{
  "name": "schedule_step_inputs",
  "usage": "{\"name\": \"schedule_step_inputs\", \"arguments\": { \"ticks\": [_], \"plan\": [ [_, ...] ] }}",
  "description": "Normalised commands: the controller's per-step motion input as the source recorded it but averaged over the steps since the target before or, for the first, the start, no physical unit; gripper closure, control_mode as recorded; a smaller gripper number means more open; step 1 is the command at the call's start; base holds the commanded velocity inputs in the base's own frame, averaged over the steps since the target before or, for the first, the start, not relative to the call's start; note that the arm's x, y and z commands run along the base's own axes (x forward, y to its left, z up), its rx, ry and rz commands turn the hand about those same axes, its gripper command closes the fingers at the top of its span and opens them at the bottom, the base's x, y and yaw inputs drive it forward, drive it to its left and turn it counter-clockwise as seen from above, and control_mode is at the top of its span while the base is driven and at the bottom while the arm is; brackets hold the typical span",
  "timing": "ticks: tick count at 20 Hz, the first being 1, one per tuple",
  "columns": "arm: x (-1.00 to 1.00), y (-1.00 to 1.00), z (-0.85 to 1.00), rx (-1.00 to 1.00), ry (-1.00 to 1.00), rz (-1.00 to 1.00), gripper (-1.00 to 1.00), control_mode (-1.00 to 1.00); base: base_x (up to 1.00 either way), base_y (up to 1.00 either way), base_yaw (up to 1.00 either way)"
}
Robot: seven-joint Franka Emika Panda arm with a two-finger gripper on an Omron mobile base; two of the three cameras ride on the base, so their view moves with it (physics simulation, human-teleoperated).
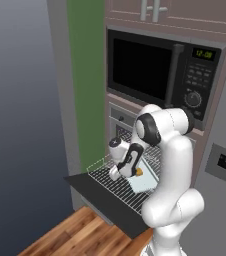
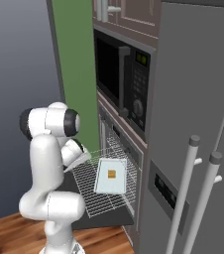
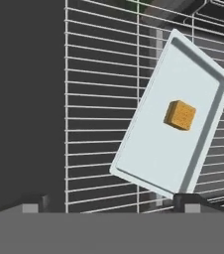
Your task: Take the baked cake out of the oven and place it on the plate for cooling. Then close the oven door.
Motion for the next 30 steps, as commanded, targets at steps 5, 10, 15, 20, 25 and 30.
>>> {"name": "schedule_step_inputs", "arguments": {
  "ticks": [5,10,15,20,25,30],
  "plan": [
    [0.49,-0.03,0.01,-0.05,0.02,0.0,-1.0,-1.0,0.0,0.0,0.0],
    [0.44,-0.18,0.0,-0.17,0.08,0.1,-1.0,-1.0,0.0,0.0,0.0],
    [0.22,-0.36,0.0,-0.22,0.18,0.32,-1.0,-1.0,0.0,0.0,0.0],
    [0.15,-0.28,-0.13,-0.19,0.27,0.34,-1.0,-1.0,0.0,0.0,0.0],
    [0.22,-0.12,-0.3,-0.11,0.31,0.31,-1.0,-1.0,0.0,0.0,0.0],
    [0.23,-0.04,-0.29,-0.02,0.25,0.26,-1.0,-1.0,0.0,0.0,0.0]
  ]
}}
